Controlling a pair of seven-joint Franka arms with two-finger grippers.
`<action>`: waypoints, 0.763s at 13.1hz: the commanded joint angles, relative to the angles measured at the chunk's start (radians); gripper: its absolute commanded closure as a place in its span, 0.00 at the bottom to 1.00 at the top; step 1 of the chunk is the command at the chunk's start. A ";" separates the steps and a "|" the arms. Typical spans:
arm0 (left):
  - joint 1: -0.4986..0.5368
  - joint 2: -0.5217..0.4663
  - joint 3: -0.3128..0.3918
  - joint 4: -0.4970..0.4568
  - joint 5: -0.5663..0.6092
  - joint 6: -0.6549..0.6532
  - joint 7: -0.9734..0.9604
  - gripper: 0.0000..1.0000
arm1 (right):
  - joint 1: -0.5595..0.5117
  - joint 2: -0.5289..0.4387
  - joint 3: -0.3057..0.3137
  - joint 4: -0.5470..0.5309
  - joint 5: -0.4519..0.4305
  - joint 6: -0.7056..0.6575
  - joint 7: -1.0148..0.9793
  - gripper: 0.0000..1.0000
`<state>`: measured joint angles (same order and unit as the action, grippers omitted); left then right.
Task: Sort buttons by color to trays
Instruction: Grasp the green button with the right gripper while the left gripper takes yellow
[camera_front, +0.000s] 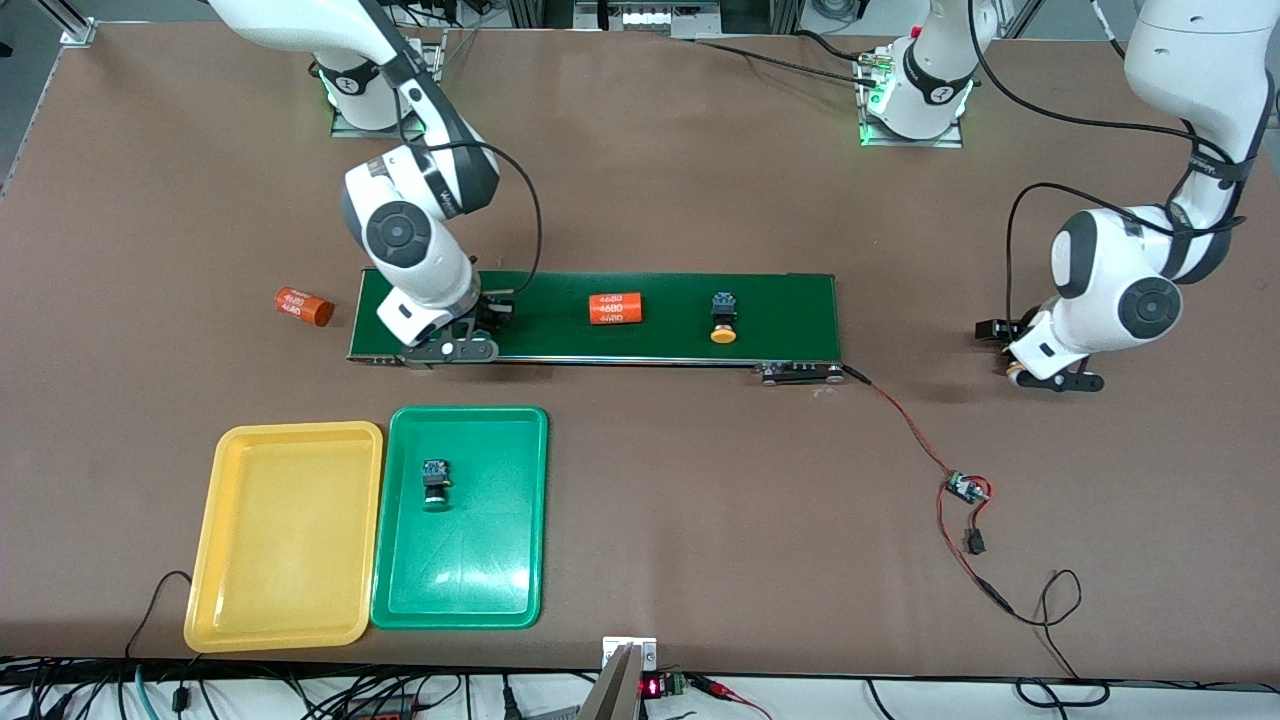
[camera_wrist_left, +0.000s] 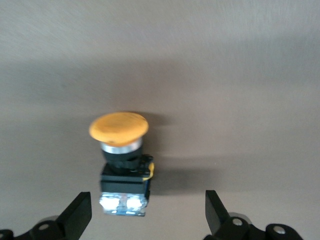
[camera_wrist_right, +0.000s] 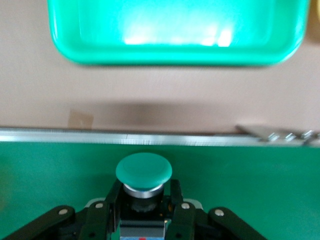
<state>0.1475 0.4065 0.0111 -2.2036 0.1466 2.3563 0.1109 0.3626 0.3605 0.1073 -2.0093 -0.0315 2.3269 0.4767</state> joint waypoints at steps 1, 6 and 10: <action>0.001 -0.017 0.004 -0.027 0.018 0.021 0.076 0.01 | -0.066 -0.020 0.005 0.068 -0.016 -0.024 -0.049 0.78; 0.004 -0.009 0.006 -0.025 0.016 0.021 0.127 0.45 | -0.122 0.127 -0.003 0.317 -0.044 -0.015 -0.118 0.78; 0.006 -0.023 0.018 -0.013 0.016 0.009 0.127 0.64 | -0.111 0.289 -0.009 0.476 -0.042 -0.003 -0.150 0.78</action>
<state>0.1495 0.4048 0.0175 -2.2184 0.1467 2.3695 0.2188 0.2449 0.5493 0.0991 -1.6486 -0.0580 2.3291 0.3456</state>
